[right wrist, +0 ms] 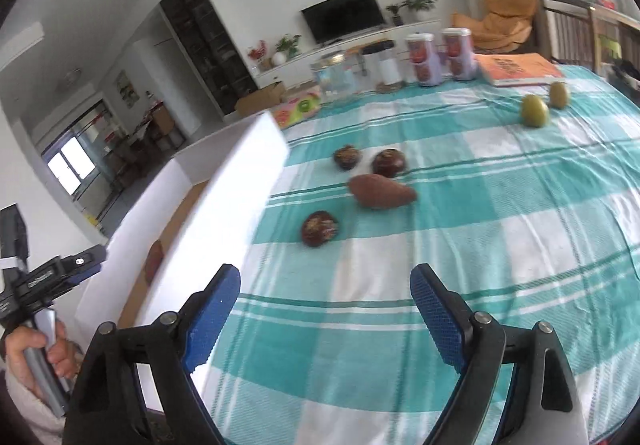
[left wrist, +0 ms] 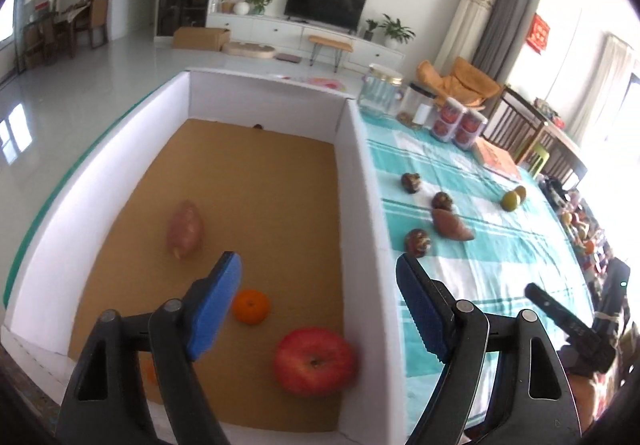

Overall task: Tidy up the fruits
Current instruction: 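Open the left tool and bring it back over the tablecloth, then close the left tool around a dark brown mangosteen, then carry the mangosteen into the box with the left tool while the right tool carries a sweet potato, then open both tools and bring them back over the tablecloth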

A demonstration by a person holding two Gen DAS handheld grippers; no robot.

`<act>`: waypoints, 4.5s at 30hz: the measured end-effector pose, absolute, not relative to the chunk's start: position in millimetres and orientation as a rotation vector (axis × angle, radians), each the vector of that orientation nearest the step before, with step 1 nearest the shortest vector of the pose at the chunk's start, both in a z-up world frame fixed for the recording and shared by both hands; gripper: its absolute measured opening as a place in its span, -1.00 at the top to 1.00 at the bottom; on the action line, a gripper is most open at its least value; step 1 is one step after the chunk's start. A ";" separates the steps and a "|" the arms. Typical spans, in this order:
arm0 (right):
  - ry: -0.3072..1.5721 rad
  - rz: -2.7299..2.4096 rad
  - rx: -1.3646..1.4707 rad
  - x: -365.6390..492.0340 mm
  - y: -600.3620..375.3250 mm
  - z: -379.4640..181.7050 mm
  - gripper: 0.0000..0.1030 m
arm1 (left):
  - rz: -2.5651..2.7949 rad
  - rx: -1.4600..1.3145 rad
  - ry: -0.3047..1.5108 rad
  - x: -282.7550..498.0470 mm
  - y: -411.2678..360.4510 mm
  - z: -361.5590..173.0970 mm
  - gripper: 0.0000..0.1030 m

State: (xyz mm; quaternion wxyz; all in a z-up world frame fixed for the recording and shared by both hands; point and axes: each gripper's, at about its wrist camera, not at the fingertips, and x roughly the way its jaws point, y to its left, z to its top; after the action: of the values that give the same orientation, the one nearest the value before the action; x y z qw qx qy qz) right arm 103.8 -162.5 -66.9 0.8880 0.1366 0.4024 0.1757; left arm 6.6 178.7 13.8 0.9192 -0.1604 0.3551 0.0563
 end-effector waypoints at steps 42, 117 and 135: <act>0.851 0.227 0.574 107.2 -240.4 -119.0 -0.68 | 0.030 -0.190 0.873 151.7 48.7 -112.0 0.10; 0.816 0.377 0.013 123.9 -148.8 -81.3 -0.42 | 0.299 -0.097 0.760 11.5 169.4 25.1 -0.54; 0.722 0.228 0.500 124.3 -258.5 -92.4 -0.53 | 0.058 -0.235 0.934 235.3 -9.8 -103.6 -0.66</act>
State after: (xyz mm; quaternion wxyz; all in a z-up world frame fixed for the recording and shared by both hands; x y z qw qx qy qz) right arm 124.3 -258.5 -92.4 0.8990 0.2414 0.3486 0.1099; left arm 235.3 -9.8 -103.6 0.8858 -0.1128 0.4493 0.0279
